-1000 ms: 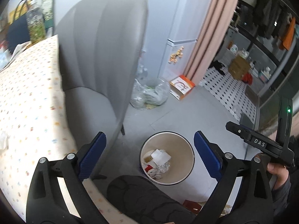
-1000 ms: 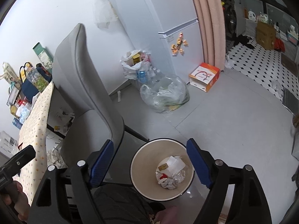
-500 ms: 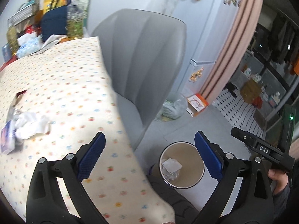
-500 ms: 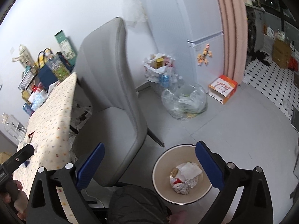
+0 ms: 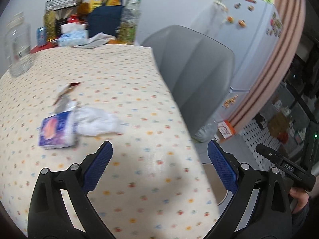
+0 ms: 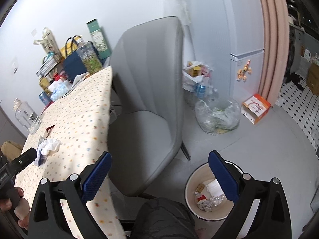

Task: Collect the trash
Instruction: 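Move both open grippers back over the table toward the tissue pack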

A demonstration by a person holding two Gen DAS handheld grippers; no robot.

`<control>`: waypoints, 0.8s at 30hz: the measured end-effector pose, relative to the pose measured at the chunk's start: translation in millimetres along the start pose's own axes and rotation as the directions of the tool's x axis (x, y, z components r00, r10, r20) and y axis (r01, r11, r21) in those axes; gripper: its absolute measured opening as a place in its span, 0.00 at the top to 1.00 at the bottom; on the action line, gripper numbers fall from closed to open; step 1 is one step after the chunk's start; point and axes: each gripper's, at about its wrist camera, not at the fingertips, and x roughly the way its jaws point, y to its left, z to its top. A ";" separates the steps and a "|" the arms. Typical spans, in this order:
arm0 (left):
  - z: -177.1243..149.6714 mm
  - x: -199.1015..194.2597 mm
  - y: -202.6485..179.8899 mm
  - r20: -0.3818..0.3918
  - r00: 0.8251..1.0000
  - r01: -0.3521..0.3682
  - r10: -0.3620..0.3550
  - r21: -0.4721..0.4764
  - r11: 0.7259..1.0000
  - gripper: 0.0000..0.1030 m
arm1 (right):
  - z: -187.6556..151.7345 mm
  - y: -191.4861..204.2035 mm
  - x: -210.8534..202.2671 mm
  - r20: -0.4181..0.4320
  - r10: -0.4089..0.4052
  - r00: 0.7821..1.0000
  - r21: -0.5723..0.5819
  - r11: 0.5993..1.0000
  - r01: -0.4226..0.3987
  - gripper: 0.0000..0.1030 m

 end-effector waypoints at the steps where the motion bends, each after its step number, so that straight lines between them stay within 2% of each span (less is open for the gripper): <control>1: -0.2 -2.4 5.6 0.004 1.000 -0.004 0.004 -0.009 1.000 0.08 | 0.9 5.3 0.5 0.001 0.005 1.000 -0.008 1.000 -0.005 0.08; 14: -3.9 -27.9 81.6 0.038 0.993 -0.102 0.108 -0.138 0.985 0.08 | 7.5 86.6 11.1 -0.015 0.120 0.993 -0.120 0.985 -0.121 0.08; 24: -6.1 -22.0 121.8 0.018 0.988 -0.146 0.154 -0.210 0.967 0.08 | 6.4 109.0 17.9 -0.037 0.145 0.989 -0.148 0.978 -0.149 0.08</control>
